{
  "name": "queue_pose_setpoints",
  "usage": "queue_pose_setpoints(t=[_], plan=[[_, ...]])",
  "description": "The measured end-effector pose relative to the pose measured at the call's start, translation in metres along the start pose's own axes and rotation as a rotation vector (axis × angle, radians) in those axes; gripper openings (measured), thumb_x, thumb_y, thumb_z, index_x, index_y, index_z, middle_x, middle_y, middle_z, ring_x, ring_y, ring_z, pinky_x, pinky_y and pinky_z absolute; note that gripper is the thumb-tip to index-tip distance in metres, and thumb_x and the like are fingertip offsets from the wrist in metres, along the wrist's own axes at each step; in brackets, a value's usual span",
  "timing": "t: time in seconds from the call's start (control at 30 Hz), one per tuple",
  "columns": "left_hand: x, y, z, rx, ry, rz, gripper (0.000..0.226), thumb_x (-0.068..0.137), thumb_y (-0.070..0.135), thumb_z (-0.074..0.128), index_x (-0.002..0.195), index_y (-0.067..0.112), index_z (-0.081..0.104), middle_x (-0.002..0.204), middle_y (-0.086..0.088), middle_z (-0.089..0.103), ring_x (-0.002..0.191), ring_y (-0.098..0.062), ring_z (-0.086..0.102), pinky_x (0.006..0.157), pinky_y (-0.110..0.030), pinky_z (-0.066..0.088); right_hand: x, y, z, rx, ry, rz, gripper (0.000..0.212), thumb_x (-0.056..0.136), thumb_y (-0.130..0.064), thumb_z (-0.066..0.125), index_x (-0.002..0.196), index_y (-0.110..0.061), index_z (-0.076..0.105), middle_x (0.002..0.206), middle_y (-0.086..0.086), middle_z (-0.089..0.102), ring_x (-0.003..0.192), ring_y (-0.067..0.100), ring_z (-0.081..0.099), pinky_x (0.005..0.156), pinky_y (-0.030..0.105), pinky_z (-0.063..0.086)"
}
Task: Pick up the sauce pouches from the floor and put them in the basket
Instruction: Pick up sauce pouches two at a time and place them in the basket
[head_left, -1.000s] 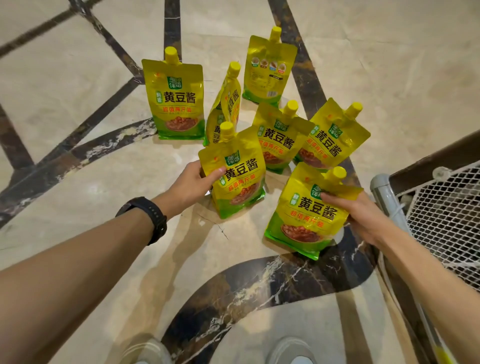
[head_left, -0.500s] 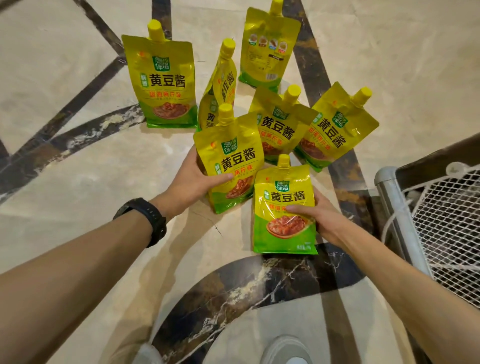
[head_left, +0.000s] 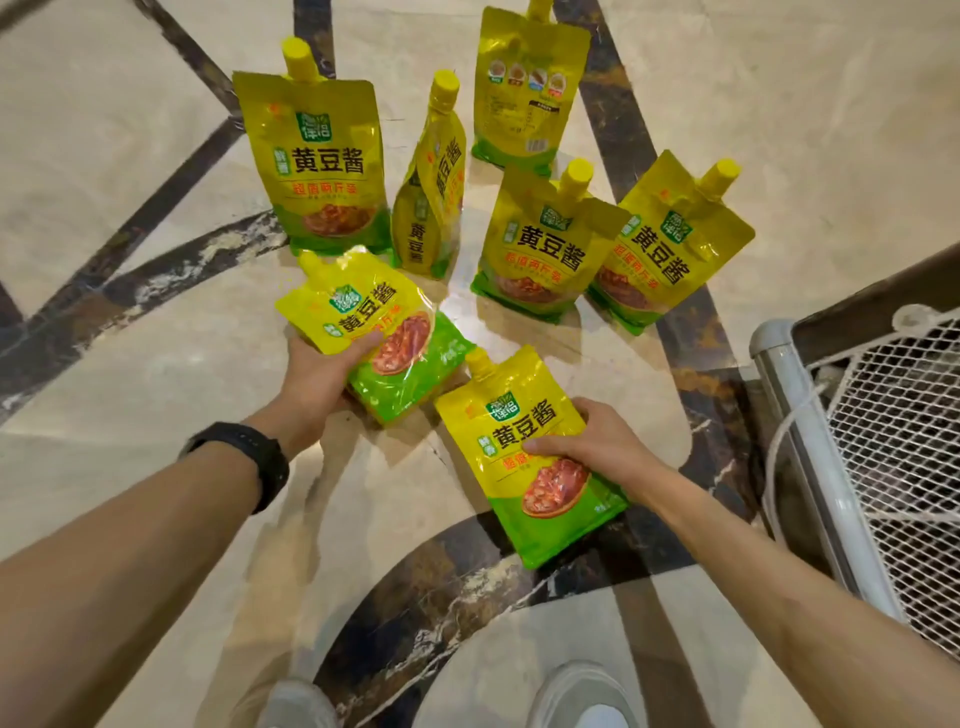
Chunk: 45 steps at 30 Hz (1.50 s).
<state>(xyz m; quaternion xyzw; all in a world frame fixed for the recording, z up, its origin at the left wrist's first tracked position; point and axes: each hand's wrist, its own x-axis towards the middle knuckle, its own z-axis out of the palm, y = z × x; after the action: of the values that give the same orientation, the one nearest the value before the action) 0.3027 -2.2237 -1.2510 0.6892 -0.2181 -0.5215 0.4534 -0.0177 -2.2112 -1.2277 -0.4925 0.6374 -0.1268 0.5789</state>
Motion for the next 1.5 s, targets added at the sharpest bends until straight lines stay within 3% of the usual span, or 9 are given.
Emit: queue_pose_setpoints(t=[0.23,0.43,0.53,0.63,0.77,0.93,1.13,1.37,1.5], plan=[[-0.002,0.016,-0.021,0.104,-0.098,-0.041,0.063,0.082,0.023,0.08,0.132,0.019,0.042,0.119,0.002,0.067,0.093,-0.017,0.07,0.053,-0.032,0.059,0.0,-0.003,-0.011,-0.026,-0.235,0.053,0.068,0.059,-0.013,0.092,0.12,-0.022,0.062,0.107,0.005,0.075,0.096,0.023,0.073,0.086,0.041,0.059],[-0.024,0.009,-0.065,0.37,-0.313,-0.111,0.086,0.07,0.027,0.088,0.139,0.036,0.038,0.119,0.008,0.069,0.091,-0.011,0.073,0.069,-0.034,0.057,-0.012,0.019,-0.019,0.419,-0.034,0.156,0.059,0.062,-0.007,0.081,0.118,-0.004,0.066,0.105,0.019,0.074,0.078,0.027,0.073,0.07,0.038,0.061],[-0.04,-0.005,-0.052,0.331,-0.268,0.056,0.097,0.084,0.012,0.076,0.154,0.036,0.013,0.127,0.014,0.061,0.097,0.005,0.066,0.082,-0.021,0.053,-0.008,0.016,-0.013,0.609,0.051,0.148,0.054,0.068,-0.007,0.077,0.121,-0.007,0.065,0.111,0.019,0.072,0.078,0.025,0.074,0.068,0.039,0.063],[-0.044,-0.01,-0.04,0.318,-0.268,0.103,0.108,0.087,0.016,0.073,0.158,0.034,-0.006,0.135,0.011,0.053,0.107,0.004,0.061,0.084,-0.017,0.049,-0.007,0.002,0.003,0.596,0.009,0.056,0.06,0.07,-0.004,0.076,0.128,-0.007,0.059,0.115,0.017,0.072,0.088,0.024,0.074,0.07,0.035,0.062],[-0.046,-0.003,-0.022,0.372,-0.313,0.155,0.086,0.096,0.029,0.061,0.158,0.038,0.001,0.142,0.009,0.052,0.118,-0.012,0.062,0.103,-0.037,0.05,-0.003,-0.015,0.02,0.49,-0.008,-0.067,0.064,0.081,-0.003,0.074,0.136,-0.022,0.049,0.121,0.009,0.07,0.099,0.02,0.073,0.074,0.033,0.06],[-0.051,-0.007,-0.017,0.455,-0.323,0.269,0.077,0.101,0.036,0.053,0.153,0.054,-0.001,0.133,0.042,0.039,0.128,-0.014,0.053,0.11,-0.046,0.043,-0.003,-0.011,0.024,0.221,0.078,-0.235,0.102,0.081,-0.012,0.078,0.156,-0.04,0.014,0.137,-0.014,0.058,0.119,0.003,0.06,0.099,0.03,0.05],[-0.041,-0.017,-0.024,0.537,-0.353,0.339,0.052,0.106,0.027,0.044,0.15,0.05,0.027,0.156,0.017,0.032,0.142,-0.016,0.039,0.115,-0.05,0.038,-0.001,-0.016,0.015,0.006,0.054,-0.351,0.107,0.078,-0.029,0.082,0.155,-0.046,0.009,0.158,-0.013,0.031,0.14,0.006,0.039,0.115,0.037,0.036],[-0.038,-0.02,-0.02,0.415,-0.338,0.265,0.034,0.105,0.023,0.047,0.137,0.035,0.049,0.143,0.006,0.051,0.123,-0.019,0.059,0.103,-0.05,0.05,0.01,-0.013,0.002,0.127,0.017,-0.274,0.066,0.073,-0.005,0.084,0.12,-0.035,0.05,0.125,0.01,0.064,0.109,0.028,0.067,0.091,0.055,0.055],[-0.037,-0.021,-0.019,0.393,-0.32,0.243,0.033,0.104,0.025,0.049,0.134,0.039,0.051,0.143,0.007,0.051,0.122,-0.019,0.06,0.101,-0.051,0.051,0.013,-0.013,0.0,0.35,-0.025,-0.154,0.047,0.07,-0.013,0.082,0.104,-0.033,0.057,0.124,0.019,0.064,0.104,0.039,0.068,0.075,0.047,0.061]])
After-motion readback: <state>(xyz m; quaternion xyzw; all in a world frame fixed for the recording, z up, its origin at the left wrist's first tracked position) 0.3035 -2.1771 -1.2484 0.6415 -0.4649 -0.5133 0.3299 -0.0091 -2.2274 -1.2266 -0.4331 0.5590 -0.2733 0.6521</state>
